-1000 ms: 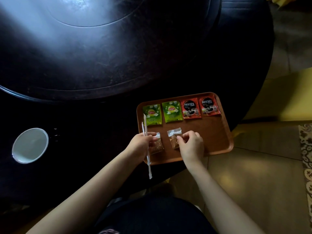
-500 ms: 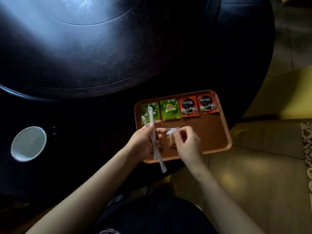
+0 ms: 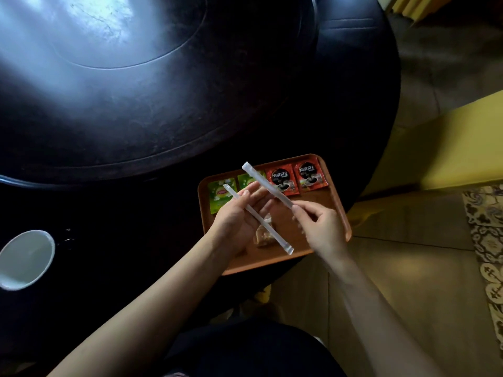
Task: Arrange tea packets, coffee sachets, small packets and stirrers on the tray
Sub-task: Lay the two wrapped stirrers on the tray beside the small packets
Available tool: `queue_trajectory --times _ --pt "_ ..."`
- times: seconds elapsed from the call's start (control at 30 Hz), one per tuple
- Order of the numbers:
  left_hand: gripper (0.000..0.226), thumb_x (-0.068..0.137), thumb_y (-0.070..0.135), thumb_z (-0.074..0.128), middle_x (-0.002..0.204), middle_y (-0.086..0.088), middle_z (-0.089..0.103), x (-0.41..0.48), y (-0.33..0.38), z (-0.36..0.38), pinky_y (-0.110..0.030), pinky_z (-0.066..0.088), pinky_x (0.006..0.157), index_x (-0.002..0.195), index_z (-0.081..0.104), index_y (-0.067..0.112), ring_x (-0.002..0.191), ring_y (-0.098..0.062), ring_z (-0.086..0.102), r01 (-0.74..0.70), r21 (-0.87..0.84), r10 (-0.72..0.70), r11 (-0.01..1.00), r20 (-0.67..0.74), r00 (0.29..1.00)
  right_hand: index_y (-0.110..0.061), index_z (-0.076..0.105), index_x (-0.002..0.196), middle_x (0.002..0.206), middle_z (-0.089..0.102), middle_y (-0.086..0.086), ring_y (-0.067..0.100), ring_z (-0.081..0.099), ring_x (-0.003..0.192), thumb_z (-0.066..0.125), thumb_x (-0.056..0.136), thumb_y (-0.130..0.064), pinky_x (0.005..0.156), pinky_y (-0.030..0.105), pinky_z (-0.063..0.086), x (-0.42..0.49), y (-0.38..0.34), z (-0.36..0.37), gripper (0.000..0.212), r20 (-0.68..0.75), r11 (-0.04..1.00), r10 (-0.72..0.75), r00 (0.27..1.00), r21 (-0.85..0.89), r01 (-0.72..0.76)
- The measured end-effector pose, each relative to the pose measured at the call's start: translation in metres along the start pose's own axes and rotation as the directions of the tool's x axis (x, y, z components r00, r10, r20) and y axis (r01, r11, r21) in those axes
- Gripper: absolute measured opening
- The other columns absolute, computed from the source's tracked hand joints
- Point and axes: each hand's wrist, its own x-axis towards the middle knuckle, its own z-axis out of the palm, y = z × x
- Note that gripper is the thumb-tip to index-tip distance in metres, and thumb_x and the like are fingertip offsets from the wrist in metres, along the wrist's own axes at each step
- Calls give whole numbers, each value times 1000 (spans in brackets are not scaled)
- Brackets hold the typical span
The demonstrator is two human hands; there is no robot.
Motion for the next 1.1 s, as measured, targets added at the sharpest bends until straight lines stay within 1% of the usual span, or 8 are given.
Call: queue_trajectory --times 0.13,0.23,0.33,0.43,0.57,0.83,1.0,1.1 --pt "25 97 14 34 79 -9 77 3 -3 9 -31 59 71 103 56 5 83 -20 72 2 154 8 988 -62 998 -13 68 101 70 60 -10 -1 53 58 58 88 -18 46 7 39 14 11 -40 17 213 996 49 976 -88 -31" --pt "29 98 18 34 77 -12 75 2 -10 15 -28 61 63 97 60 5 76 -20 72 26 334 7 942 -96 995 -12 70 94 66 60 -10 -2 50 53 63 85 -18 42 5 36 23 15 -58 13 223 990 76 972 -132 -47" --pt "24 97 14 36 78 -15 68 0 -19 18 -25 59 57 98 57 2 64 -18 68 55 474 7 879 -127 992 -20 70 82 71 64 -8 -1 57 63 67 82 -18 51 8 40 29 17 -67 3 214 991 84 973 -119 -60" --pt "18 96 10 38 70 -9 67 1 -24 19 -19 50 47 96 54 5 51 -10 61 95 604 -4 791 -149 989 -15 69 82 75 66 0 12 61 71 67 81 -16 59 23 51 32 24 -67 2 115 984 149 982 76 -158" --pt "19 96 12 38 54 0 70 6 -26 18 -17 41 42 89 56 11 47 -7 55 163 614 -32 772 -219 975 -3 64 98 78 63 5 14 58 71 61 85 -8 65 24 52 37 42 -58 14 -18 919 286 958 289 -269" --pt "22 97 19 35 54 -1 69 13 -21 -5 -15 34 33 95 56 11 36 -4 46 185 410 -57 893 -304 951 -2 65 96 75 63 7 14 59 66 58 87 -9 57 22 50 66 63 -39 13 -21 960 280 960 -24 -280" --pt "38 98 32 28 52 1 68 14 -24 -1 -14 32 31 94 56 7 35 -4 43 157 348 -81 924 -221 972 -7 63 90 85 58 4 15 55 73 61 86 -16 56 19 44 66 64 -14 10 -152 913 -46 987 -408 -20" --pt "38 98 34 27 53 0 69 15 -26 -1 -15 34 33 95 54 7 37 -4 43 116 331 -47 936 -210 977 -7 60 91 93 59 11 17 55 77 58 88 -17 58 22 45 62 67 -7 11 -203 861 -157 966 -508 34"
